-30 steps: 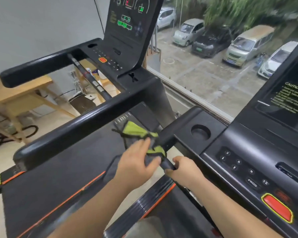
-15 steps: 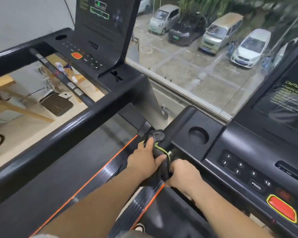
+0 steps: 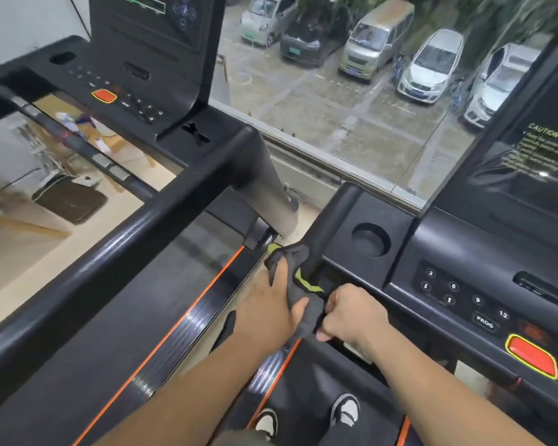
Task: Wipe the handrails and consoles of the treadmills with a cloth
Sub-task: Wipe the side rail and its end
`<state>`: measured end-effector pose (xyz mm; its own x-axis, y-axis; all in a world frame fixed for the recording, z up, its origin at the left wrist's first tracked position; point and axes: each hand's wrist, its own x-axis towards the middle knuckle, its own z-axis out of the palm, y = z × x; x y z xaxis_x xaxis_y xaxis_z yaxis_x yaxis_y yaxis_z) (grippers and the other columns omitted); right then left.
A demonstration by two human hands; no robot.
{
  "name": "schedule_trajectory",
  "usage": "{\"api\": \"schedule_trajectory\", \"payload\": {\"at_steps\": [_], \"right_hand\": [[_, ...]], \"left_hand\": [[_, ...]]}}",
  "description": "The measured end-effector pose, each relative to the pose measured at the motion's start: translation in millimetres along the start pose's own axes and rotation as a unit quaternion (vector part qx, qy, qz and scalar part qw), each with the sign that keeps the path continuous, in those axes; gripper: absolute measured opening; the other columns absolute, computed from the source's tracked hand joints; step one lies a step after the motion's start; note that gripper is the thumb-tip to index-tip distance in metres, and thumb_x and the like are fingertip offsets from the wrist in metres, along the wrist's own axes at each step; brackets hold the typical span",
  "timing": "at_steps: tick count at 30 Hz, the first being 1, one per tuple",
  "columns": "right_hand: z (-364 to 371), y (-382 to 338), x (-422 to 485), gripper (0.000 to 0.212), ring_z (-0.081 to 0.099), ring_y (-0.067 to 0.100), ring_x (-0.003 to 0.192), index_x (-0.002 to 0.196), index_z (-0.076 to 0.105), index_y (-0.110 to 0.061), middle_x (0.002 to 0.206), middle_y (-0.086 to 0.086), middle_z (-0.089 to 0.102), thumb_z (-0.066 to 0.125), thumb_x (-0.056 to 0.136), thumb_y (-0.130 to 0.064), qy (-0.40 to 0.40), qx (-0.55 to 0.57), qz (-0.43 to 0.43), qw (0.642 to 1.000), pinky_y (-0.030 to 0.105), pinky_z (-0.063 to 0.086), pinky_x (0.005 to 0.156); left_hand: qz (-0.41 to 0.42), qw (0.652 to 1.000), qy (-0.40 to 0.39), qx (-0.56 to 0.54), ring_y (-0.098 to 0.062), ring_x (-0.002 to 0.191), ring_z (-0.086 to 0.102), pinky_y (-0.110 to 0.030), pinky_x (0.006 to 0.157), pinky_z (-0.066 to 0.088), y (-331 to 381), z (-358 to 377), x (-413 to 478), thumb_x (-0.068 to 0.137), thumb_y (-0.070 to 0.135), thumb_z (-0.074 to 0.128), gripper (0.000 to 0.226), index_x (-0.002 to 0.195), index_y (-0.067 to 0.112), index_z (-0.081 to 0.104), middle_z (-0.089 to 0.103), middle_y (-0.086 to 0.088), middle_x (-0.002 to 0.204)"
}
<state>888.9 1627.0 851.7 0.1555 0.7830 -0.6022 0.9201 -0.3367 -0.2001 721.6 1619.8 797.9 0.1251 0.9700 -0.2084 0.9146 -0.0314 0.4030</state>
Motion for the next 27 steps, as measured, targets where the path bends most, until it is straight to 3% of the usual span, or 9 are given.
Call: {"api": "schedule_trajectory", "payload": {"at_steps": [4, 8, 11, 13, 16, 18, 23, 27], "right_hand": [[-7, -1, 8, 0.041, 0.067, 0.014, 0.078, 0.078, 0.068, -0.023, 0.077, -0.012, 0.068, 0.095, 0.05, -0.035, -0.027, -0.001, 0.0, 1.0, 0.025, 0.047, 0.061], [0, 6, 7, 0.039, 0.067, 0.015, 0.078, 0.082, 0.069, -0.023, 0.078, -0.011, 0.068, 0.093, 0.055, -0.036, -0.007, -0.002, -0.016, 1.0, 0.026, 0.052, 0.068], [7, 11, 4, 0.035, 0.067, 0.017, 0.078, 0.084, 0.072, -0.022, 0.078, -0.01, 0.07, 0.087, 0.058, -0.041, 0.025, -0.008, -0.039, 0.999, 0.028, 0.057, 0.073], [13, 14, 0, 0.036, 0.065, 0.018, 0.074, 0.08, 0.069, -0.02, 0.073, -0.009, 0.067, 0.08, 0.063, -0.05, 0.057, -0.026, -0.06, 0.996, 0.028, 0.055, 0.068], [22, 14, -5, 0.029, 0.062, 0.02, 0.073, 0.076, 0.063, -0.018, 0.071, -0.008, 0.063, 0.068, 0.074, -0.047, 0.086, -0.066, -0.089, 0.99, 0.027, 0.048, 0.06], [21, 7, -5, 0.022, 0.062, 0.023, 0.076, 0.076, 0.058, -0.018, 0.076, -0.007, 0.061, 0.064, 0.075, -0.039, 0.081, -0.097, -0.099, 0.987, 0.027, 0.043, 0.06], [12, -14, -2, 0.028, 0.065, 0.023, 0.087, 0.075, 0.057, -0.024, 0.088, -0.006, 0.065, 0.073, 0.071, -0.045, 0.028, -0.088, -0.115, 0.989, 0.03, 0.047, 0.064], [22, -18, 3, 0.028, 0.058, 0.027, 0.075, 0.065, 0.045, -0.017, 0.077, -0.002, 0.059, 0.069, 0.072, -0.03, 0.075, -0.093, -0.116, 0.986, 0.031, 0.051, 0.062]], "left_hand": [[-0.019, 0.999, -0.011, 0.044, -0.026, 0.125, 0.055, -0.035, 0.089, 0.049, -17, -4, -32, 0.096, 0.065, 0.045, 0.084, 0.161, 0.025, 0.007, 0.039, -0.007, 0.145], [-0.036, 0.998, -0.028, 0.039, -0.037, 0.117, 0.061, -0.042, 0.089, 0.05, 7, -12, 5, 0.096, 0.064, 0.047, 0.079, 0.155, 0.021, 0.017, 0.048, -0.015, 0.138], [-0.076, 0.988, -0.092, -0.098, -0.039, 0.128, 0.055, -0.045, 0.102, 0.044, 22, -22, 64, 0.098, 0.066, 0.046, 0.077, 0.154, 0.017, 0.024, 0.051, -0.018, 0.144], [-0.093, 0.958, -0.127, -0.237, -0.034, 0.138, 0.048, -0.037, 0.111, 0.037, 30, -32, 85, 0.099, 0.063, 0.049, 0.078, 0.155, 0.013, 0.029, 0.049, -0.016, 0.152], [-0.095, 0.938, -0.107, -0.315, -0.029, 0.136, 0.05, -0.02, 0.093, 0.032, 25, -32, 70, 0.102, 0.056, 0.051, 0.062, 0.146, 0.013, 0.044, 0.055, -0.012, 0.146], [-0.086, 0.95, -0.076, -0.289, -0.029, 0.13, 0.055, -0.022, 0.088, 0.032, 5, -26, 37, 0.099, 0.06, 0.052, 0.056, 0.139, 0.019, 0.048, 0.061, -0.008, 0.138], [-0.089, 0.985, -0.054, -0.14, -0.029, 0.118, 0.062, -0.033, 0.083, 0.043, -49, -22, -57, 0.095, 0.071, 0.045, 0.06, 0.139, 0.03, 0.042, 0.064, -0.003, 0.13], [-0.122, 0.986, -0.081, -0.079, -0.033, 0.114, 0.063, -0.039, 0.087, 0.048, -50, -26, -65, 0.099, 0.072, 0.028, 0.063, 0.141, 0.026, 0.036, 0.066, -0.009, 0.125]]}}
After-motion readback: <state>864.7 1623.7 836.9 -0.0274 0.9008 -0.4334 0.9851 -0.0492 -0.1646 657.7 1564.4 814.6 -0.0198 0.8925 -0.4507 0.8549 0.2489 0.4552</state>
